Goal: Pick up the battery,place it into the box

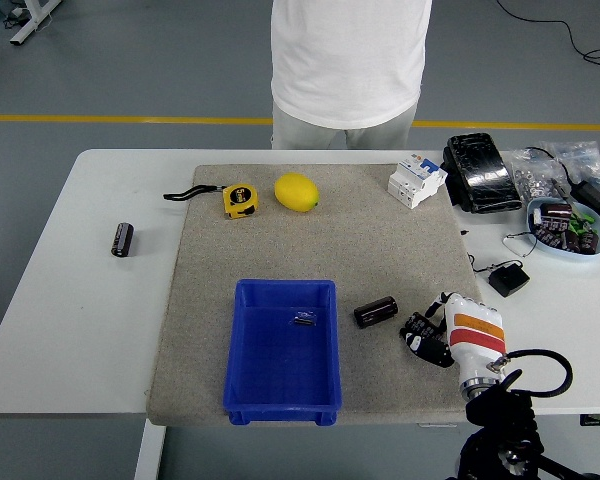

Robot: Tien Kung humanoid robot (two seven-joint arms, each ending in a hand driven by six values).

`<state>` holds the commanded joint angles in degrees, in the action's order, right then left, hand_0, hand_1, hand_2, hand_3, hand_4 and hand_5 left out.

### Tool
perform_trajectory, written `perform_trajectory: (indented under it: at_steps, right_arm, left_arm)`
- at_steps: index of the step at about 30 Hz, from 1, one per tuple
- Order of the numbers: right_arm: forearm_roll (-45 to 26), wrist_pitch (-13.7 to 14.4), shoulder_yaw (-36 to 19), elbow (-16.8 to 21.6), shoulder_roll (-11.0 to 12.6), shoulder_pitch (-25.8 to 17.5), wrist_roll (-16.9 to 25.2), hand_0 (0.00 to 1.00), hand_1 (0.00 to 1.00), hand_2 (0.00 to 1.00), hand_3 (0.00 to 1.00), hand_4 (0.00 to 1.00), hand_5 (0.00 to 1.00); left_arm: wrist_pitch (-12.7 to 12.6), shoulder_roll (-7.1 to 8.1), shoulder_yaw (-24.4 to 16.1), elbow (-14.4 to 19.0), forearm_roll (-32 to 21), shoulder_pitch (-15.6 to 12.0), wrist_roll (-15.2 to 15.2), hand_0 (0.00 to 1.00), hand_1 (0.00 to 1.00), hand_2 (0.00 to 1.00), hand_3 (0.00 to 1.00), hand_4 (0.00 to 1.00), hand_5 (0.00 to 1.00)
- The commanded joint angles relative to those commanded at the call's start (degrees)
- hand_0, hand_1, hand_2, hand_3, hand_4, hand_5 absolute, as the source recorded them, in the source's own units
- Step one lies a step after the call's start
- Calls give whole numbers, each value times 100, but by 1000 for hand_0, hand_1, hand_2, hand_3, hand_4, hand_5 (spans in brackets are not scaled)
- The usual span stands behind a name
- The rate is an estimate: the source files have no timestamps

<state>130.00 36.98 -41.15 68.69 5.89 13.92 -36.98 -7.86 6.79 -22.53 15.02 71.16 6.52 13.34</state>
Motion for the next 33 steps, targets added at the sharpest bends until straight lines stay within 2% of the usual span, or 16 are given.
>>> perform_trajectory:
  at_steps: [1,2,7,8,13,14,33]
  right_arm:
    - [0,0,1,-5,0,0,0,27,154,295,416,850,338]
    - [0,0,5,-10,1,-2,0,27,153,286,391,804,309]
    - [0,0,20,-15,1,-14,0,27,153,286,391,804,309]
    - [0,0,23,-15,2,-14,0,20,150,279,384,823,236]
    - [0,0,45,2,4,-23,0,20,150,279,384,823,236]
    - [0,0,50,8,5,-26,0,7,139,271,384,895,182]
    - [0,0,24,186,39,1,0,2,133,265,381,893,162]
  left_arm:
    - [1,2,3,0,-2,0,-1,685,665,708,622,641,654]
    - [1,4,4,0,-4,0,-1,685,664,707,622,641,654]
    - [8,6,-9,1,18,-2,5,685,664,707,622,641,654]
    - [8,8,-9,1,17,-3,5,685,664,707,623,642,654]
    - [7,5,-23,2,40,-12,12,685,664,707,623,642,654]
    - [8,6,-24,2,43,-14,13,686,664,707,622,642,654]
    - [22,26,-41,3,74,23,25,686,662,707,622,642,653]
